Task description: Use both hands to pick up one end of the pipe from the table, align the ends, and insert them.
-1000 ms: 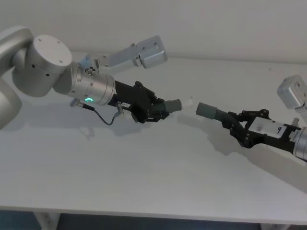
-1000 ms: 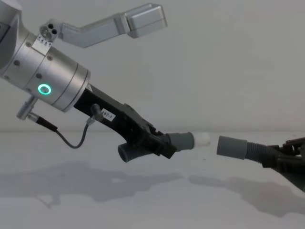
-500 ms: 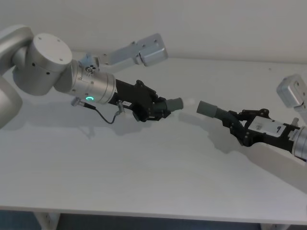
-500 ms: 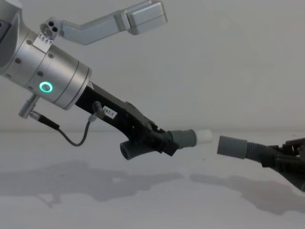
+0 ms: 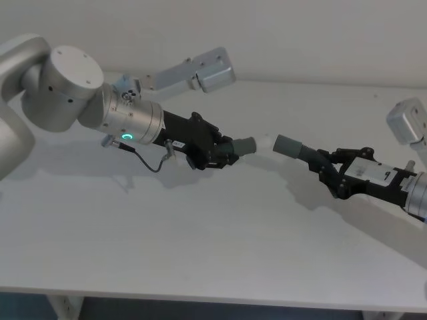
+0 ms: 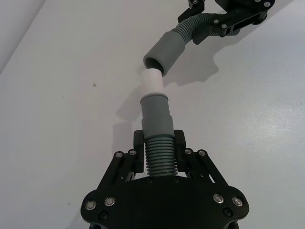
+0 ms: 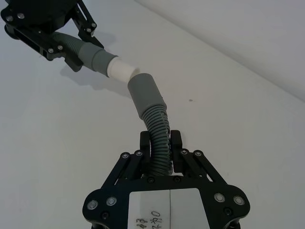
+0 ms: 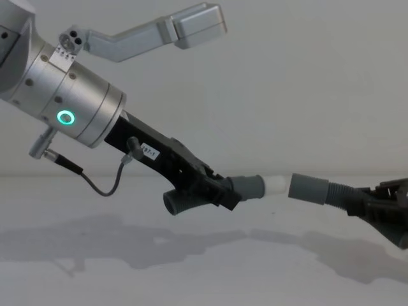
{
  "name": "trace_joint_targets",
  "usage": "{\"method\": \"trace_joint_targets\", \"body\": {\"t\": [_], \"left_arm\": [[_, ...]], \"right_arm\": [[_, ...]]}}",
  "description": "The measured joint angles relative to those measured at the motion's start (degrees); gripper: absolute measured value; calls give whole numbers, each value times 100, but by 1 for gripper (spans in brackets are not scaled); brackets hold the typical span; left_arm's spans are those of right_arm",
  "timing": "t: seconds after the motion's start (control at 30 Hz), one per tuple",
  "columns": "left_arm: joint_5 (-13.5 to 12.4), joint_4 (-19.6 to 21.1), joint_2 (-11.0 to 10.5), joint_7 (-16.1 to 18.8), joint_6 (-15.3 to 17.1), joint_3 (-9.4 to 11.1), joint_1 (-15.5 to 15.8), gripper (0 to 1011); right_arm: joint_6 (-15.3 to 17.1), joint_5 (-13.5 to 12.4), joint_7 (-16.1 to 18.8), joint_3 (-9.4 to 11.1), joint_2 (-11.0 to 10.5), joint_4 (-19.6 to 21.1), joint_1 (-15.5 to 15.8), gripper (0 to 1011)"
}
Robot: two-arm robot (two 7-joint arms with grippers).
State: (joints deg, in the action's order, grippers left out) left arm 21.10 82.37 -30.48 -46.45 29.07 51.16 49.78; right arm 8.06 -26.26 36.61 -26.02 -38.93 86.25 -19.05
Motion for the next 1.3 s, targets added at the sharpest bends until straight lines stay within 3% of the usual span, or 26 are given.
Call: {"method": "trace_joint_targets", "body": {"t": [1.3], "left_arm": [[-34, -314, 234, -160, -126, 147, 195, 354]], "right_arm": [[-72, -186, 31, -96, -5, -130, -65, 243]]}}
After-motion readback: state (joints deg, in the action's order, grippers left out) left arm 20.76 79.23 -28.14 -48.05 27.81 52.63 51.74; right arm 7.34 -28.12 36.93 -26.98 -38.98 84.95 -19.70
